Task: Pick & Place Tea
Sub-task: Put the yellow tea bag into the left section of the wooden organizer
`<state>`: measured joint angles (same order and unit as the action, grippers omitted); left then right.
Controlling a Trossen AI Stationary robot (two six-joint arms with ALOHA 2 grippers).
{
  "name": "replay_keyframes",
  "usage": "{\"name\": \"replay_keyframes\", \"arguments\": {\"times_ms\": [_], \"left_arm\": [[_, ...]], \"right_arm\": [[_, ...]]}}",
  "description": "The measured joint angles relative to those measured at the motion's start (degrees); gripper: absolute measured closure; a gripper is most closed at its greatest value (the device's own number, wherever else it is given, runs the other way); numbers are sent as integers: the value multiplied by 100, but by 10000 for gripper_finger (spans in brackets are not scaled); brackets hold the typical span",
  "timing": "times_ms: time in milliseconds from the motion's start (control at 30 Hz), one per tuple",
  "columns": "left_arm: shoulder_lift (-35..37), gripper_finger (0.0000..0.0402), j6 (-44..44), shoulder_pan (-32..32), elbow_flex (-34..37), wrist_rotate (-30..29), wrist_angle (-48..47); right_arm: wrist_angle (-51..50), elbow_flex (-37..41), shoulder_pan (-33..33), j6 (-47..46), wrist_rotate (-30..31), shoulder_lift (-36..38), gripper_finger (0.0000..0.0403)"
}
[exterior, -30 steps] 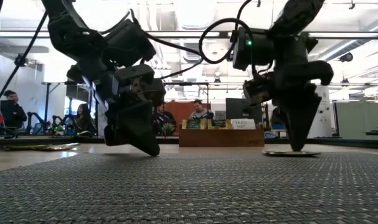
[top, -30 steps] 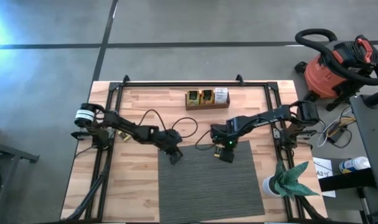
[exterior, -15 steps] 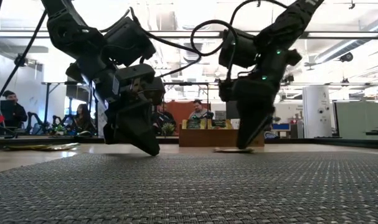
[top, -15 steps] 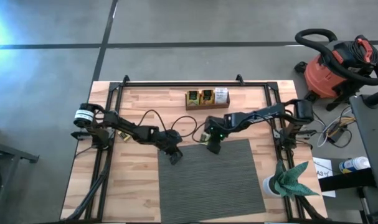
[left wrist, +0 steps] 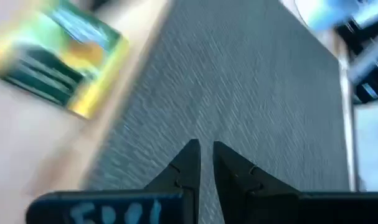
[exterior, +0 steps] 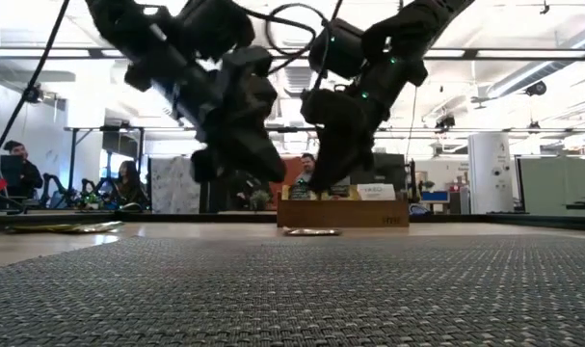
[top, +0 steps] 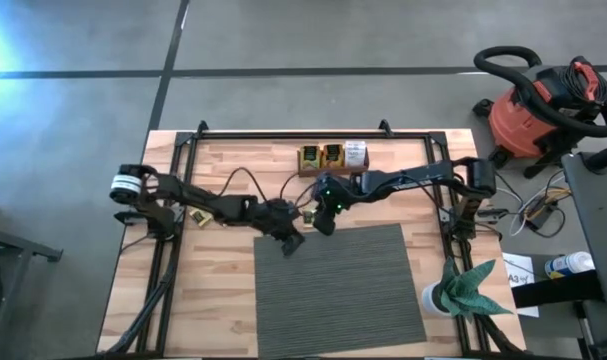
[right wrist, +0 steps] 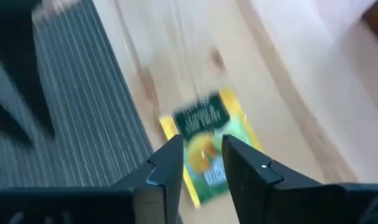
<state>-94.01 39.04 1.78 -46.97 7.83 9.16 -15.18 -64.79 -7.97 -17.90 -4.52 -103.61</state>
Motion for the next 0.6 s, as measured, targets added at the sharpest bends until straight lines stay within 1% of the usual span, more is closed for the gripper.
{"name": "replay_keyframes", "arguments": {"times_ms": [33,167,233,333,400,467,533,600], "left_arm": [[70,362,-12,-56,-83,-189,-189],[356,362,16,-379,-297,-1277,-1268],[402,362,110,-603,-282,-1451,-1486],[385,362,212,-978,-211,-1136,-1477],[352,362,285,-1187,-208,-920,-1412],[329,358,351,-1344,-202,-745,-1328],[312,348,374,-1434,-202,-554,-1237],[308,333,388,-1469,-202,-484,-1257]], "right_arm": [[-163,-39,-1,55,2,-9,296],[-713,13,5,153,-28,2,304],[-798,243,3,85,-196,0,307],[-493,581,5,-149,-439,-18,307],[-168,705,10,-300,-461,-7,307],[-54,728,10,-453,-478,-7,308],[0,700,10,-499,-480,-7,310],[2,632,21,-504,-482,-7,312]]}}
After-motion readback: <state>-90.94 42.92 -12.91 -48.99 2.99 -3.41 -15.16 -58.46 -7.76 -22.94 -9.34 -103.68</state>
